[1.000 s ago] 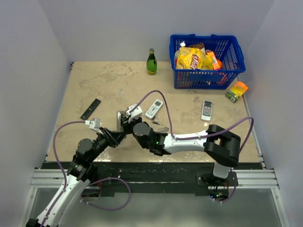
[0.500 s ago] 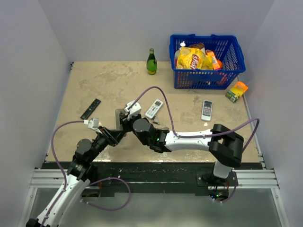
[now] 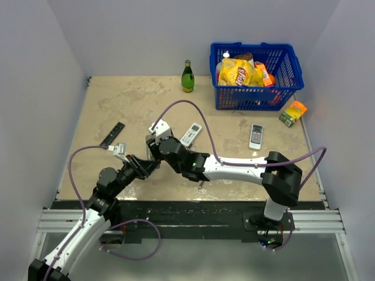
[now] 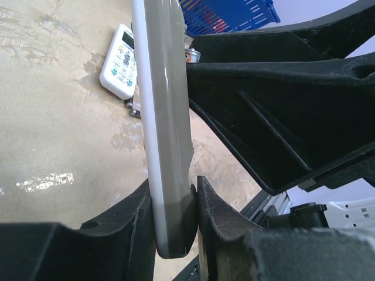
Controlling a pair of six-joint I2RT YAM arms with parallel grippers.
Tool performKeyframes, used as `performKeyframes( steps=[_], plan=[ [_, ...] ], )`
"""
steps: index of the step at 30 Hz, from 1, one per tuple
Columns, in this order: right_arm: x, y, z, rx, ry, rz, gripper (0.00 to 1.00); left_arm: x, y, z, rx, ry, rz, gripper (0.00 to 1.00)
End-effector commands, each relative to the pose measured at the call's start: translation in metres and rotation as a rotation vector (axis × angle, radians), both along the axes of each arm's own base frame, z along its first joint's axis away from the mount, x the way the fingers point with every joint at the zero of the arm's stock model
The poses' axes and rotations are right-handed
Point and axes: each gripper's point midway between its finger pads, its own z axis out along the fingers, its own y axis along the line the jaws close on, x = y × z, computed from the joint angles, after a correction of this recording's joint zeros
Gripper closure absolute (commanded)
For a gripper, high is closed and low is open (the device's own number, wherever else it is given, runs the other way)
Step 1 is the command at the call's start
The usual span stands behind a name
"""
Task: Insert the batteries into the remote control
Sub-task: Load the battery into the remote control.
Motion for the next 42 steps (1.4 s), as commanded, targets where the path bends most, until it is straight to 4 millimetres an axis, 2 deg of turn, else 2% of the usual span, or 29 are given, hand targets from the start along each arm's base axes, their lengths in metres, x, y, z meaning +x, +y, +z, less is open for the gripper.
performKeyframes(
  steps=[1, 9, 16, 17, 22, 25, 34, 42],
  plan=[
    [-0.028, 0.023, -0.025, -0.089, 0.091, 0.139, 0.46, -0.02, -0.02, 0.055, -0.114, -0.201, -0.162, 1.0],
    [-0.023, 0.032, -0.02, -0.077, 0.112, 0.132, 0.43, -0.022, -0.024, 0.04, -0.125, -0.137, -0.189, 1.0],
    [-0.025, 0.044, -0.009, -0.044, 0.116, 0.167, 0.41, -0.026, -0.027, 0.044, -0.142, -0.151, -0.22, 1.0],
    [-0.026, 0.047, -0.007, -0.037, 0.119, 0.179, 0.41, -0.027, -0.027, 0.034, -0.138, -0.13, -0.222, 1.0],
    [-0.031, 0.053, -0.009, -0.035, 0.145, 0.22, 0.41, -0.031, -0.029, 0.039, -0.144, -0.158, -0.243, 1.0],
    [-0.038, 0.058, -0.003, 0.005, 0.181, 0.269, 0.41, -0.033, -0.029, 0.042, -0.145, -0.179, -0.253, 1.0],
    [-0.042, 0.054, 0.0, 0.037, 0.236, 0.3, 0.41, -0.037, -0.029, 0.05, -0.155, -0.226, -0.263, 1.0],
    [-0.047, 0.055, 0.012, 0.066, 0.228, 0.33, 0.41, -0.03, -0.028, 0.039, -0.155, -0.151, -0.236, 1.0]
  ],
)
